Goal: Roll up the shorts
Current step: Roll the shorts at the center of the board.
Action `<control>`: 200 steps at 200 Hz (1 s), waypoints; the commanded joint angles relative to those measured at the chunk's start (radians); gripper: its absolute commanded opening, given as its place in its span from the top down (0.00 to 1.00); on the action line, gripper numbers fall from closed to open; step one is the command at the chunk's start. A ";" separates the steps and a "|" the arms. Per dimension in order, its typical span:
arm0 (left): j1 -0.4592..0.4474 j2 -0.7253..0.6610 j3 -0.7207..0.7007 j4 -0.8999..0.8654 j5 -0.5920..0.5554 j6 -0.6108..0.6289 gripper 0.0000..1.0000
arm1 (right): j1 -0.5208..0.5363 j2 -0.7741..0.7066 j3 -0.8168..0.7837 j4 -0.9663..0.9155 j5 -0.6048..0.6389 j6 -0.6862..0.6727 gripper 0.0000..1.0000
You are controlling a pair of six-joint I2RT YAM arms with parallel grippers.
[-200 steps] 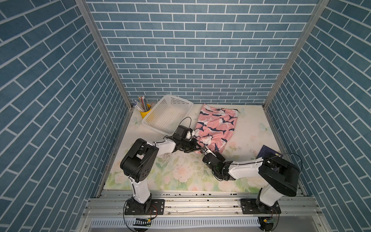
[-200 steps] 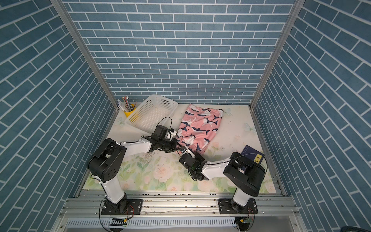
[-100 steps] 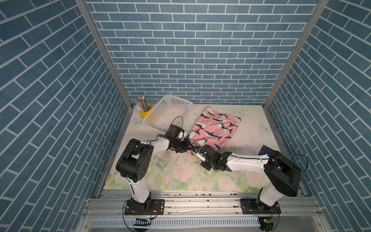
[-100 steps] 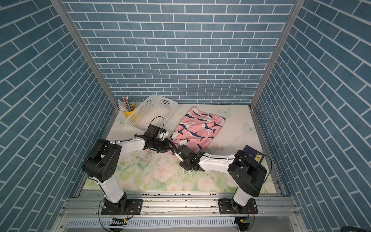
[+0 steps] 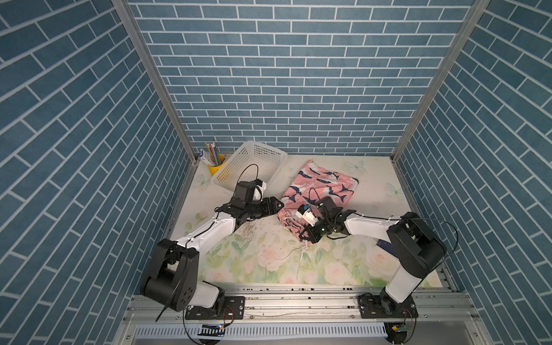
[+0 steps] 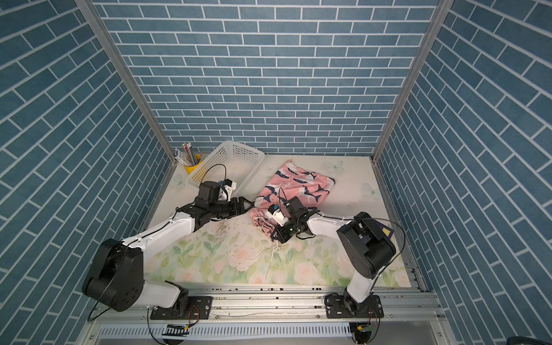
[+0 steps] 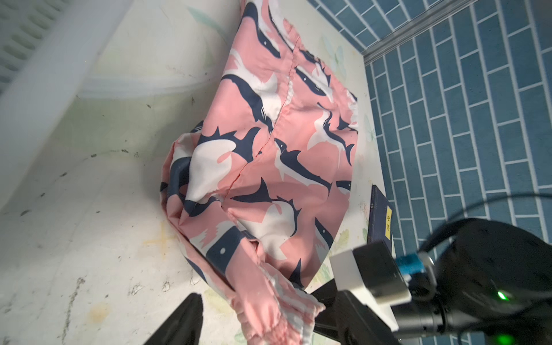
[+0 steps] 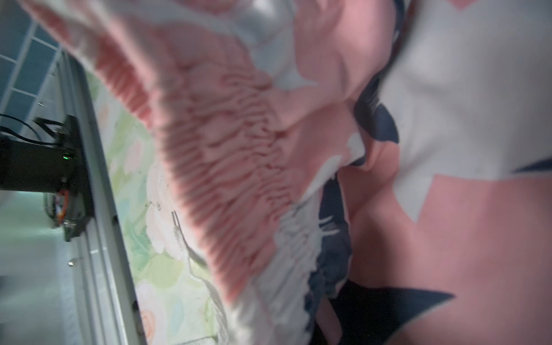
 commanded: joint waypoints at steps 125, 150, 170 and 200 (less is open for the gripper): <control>-0.163 0.194 -0.232 0.707 -0.136 -0.115 0.24 | -0.129 0.136 -0.026 0.201 -0.374 0.235 1.00; -0.168 0.266 -0.215 0.751 -0.143 -0.116 0.24 | -0.129 0.149 -0.016 0.210 -0.384 0.249 1.00; -0.168 0.317 -0.195 0.762 -0.153 -0.135 0.24 | -0.130 0.166 0.001 0.200 -0.392 0.251 1.00; -0.171 0.420 -0.123 0.727 -0.178 -0.165 0.27 | -0.134 0.174 -0.008 0.219 -0.413 0.269 1.00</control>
